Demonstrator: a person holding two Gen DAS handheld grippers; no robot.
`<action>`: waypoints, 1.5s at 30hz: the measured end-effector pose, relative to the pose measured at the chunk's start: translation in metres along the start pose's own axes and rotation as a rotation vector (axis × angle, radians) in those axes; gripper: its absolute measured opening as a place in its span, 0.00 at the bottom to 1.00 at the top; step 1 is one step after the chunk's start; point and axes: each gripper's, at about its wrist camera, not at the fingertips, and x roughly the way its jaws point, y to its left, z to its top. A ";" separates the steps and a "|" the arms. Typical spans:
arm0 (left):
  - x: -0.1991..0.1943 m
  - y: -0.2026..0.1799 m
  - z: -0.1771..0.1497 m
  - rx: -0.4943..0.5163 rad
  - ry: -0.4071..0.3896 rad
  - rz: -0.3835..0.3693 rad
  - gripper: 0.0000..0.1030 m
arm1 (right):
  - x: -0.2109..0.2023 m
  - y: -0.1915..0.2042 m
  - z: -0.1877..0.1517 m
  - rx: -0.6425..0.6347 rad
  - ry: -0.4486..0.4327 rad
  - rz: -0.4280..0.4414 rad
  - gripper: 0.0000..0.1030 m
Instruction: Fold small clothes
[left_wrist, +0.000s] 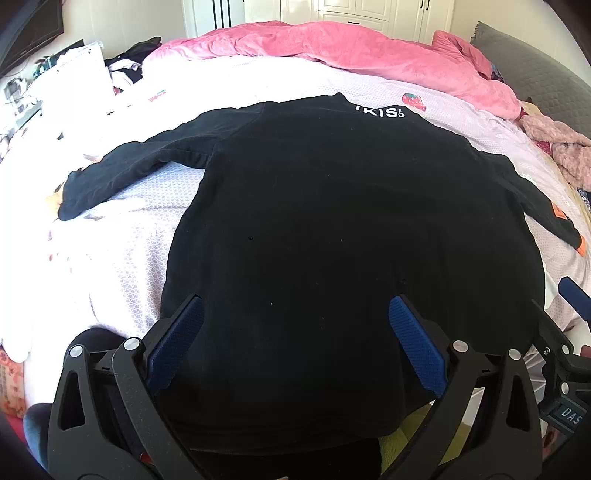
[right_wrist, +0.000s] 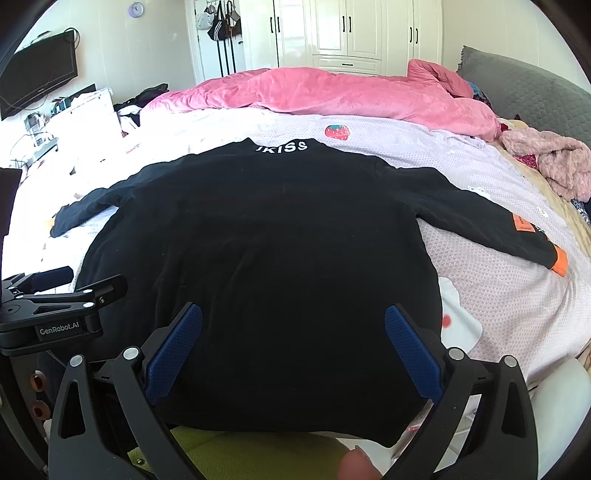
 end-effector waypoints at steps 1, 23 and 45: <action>0.000 0.000 0.000 -0.001 0.000 0.000 0.91 | 0.000 0.000 0.000 0.000 -0.001 0.000 0.96; -0.004 -0.002 -0.001 0.001 -0.014 0.008 0.91 | -0.001 -0.001 -0.001 0.011 -0.016 0.004 0.96; -0.001 -0.012 0.022 -0.004 -0.027 0.001 0.91 | 0.001 -0.035 0.015 0.083 -0.066 -0.057 0.96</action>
